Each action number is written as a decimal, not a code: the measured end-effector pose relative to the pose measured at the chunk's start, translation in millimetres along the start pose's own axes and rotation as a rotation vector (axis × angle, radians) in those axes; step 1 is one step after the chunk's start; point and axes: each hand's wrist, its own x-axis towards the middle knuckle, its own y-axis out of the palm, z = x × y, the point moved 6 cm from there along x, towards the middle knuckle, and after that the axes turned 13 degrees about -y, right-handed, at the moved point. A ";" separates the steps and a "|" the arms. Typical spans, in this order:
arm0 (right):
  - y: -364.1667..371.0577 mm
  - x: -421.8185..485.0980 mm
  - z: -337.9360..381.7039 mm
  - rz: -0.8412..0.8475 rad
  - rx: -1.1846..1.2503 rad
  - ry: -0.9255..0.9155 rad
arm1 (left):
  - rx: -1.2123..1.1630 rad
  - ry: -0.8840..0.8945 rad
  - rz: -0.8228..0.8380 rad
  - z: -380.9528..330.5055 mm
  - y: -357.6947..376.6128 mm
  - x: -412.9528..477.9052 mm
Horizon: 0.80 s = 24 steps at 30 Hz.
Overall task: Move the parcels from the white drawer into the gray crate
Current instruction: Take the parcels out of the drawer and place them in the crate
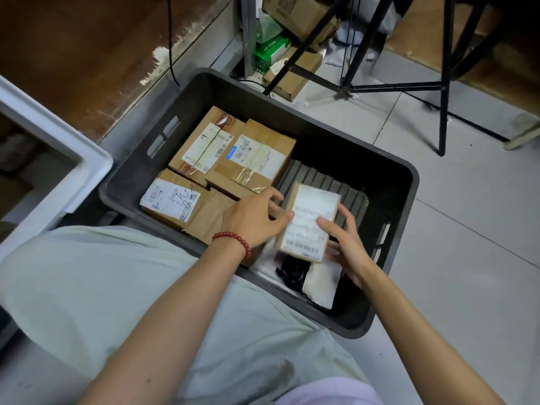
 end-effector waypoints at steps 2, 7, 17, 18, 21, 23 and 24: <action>-3.8 -7.9 -14.2 0.026 -0.047 0.056 | 0.028 0.022 -0.042 -2.0 -2.8 4.2; 8.3 -23.5 -40.3 0.064 -0.059 0.140 | 0.010 0.011 -0.082 4.8 -12.2 15.4; 15.9 -27.3 -37.4 -0.048 -0.292 0.146 | 0.085 0.055 -0.091 3.4 -11.8 14.5; 13.9 -27.4 -34.6 -0.064 -0.353 0.136 | 0.085 0.058 -0.086 2.5 -12.2 14.4; 9.9 -30.9 -31.4 -0.059 -0.409 0.118 | 0.119 0.052 -0.047 3.0 -9.4 14.1; 9.1 -33.0 -31.6 -0.005 -0.365 0.148 | 0.152 0.044 -0.050 4.5 -8.0 15.1; 8.3 -33.5 -32.0 0.024 -0.335 0.177 | 0.161 0.044 -0.058 4.9 -7.2 15.9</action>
